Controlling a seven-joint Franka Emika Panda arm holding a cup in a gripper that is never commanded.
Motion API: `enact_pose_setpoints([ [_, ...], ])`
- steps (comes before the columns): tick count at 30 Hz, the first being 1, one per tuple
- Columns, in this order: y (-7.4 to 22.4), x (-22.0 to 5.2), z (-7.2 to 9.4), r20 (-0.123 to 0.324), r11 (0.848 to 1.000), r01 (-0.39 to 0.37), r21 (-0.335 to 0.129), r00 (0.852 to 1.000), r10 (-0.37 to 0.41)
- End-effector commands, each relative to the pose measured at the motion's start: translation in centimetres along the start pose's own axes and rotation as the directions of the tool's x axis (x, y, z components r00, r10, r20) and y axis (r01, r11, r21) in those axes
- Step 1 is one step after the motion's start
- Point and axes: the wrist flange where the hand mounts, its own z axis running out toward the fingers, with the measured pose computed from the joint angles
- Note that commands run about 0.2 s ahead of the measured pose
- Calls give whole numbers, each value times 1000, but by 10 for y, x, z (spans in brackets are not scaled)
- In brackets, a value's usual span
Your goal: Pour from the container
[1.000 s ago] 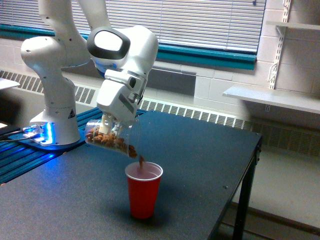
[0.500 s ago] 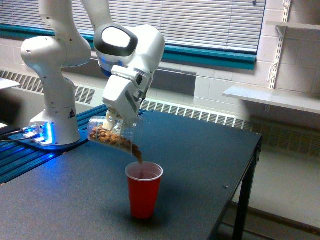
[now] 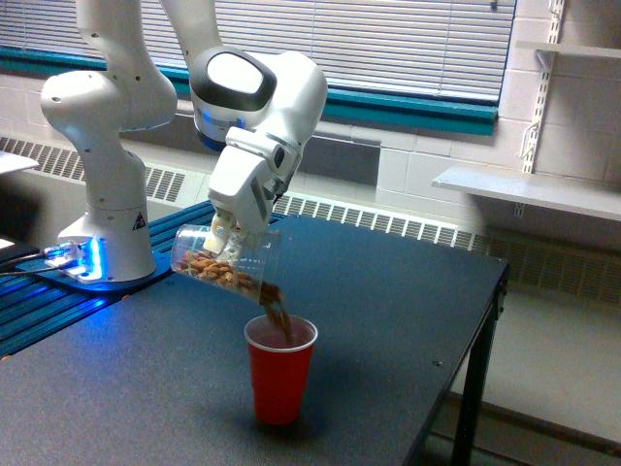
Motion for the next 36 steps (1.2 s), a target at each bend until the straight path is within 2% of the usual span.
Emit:
enact_pose_setpoints([
  [1,-3,4,-5,-16,998,60,-25,998,-60],
  [17,-4,4,-7,-13,986,147,-76,989,-148],
  [26,-6,9,-11,9,978,180,-101,984,-180],
  [36,-6,20,-16,54,959,249,-134,968,-244],
])
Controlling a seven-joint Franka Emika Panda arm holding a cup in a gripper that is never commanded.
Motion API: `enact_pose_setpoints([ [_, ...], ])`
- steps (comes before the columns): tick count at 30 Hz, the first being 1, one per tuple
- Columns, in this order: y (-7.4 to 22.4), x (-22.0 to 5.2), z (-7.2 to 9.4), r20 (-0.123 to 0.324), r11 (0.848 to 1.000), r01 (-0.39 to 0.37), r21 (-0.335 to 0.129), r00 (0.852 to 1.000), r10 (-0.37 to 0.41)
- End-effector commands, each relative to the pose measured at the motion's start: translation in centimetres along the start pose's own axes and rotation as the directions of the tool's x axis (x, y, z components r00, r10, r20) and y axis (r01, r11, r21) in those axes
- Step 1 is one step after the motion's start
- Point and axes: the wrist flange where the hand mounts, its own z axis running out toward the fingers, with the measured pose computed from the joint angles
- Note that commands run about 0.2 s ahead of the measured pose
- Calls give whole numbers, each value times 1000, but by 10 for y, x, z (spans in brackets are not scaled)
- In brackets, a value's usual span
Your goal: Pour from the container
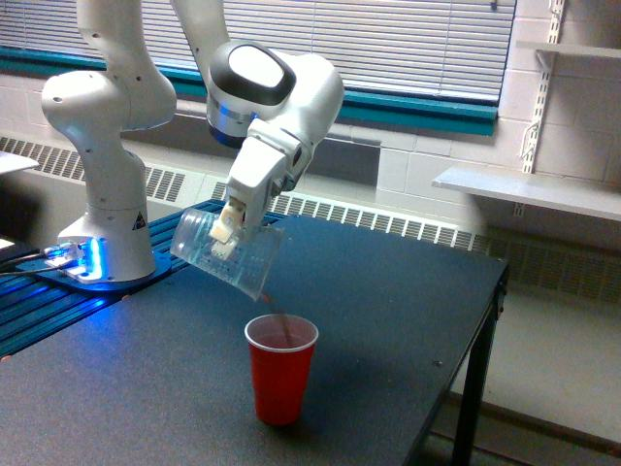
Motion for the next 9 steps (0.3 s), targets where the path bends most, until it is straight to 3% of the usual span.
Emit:
enact_pose_setpoints([
  [1,-2,8,-5,19,996,84,-14,996,-83],
  [9,1,8,2,27,998,64,6,998,-64],
])
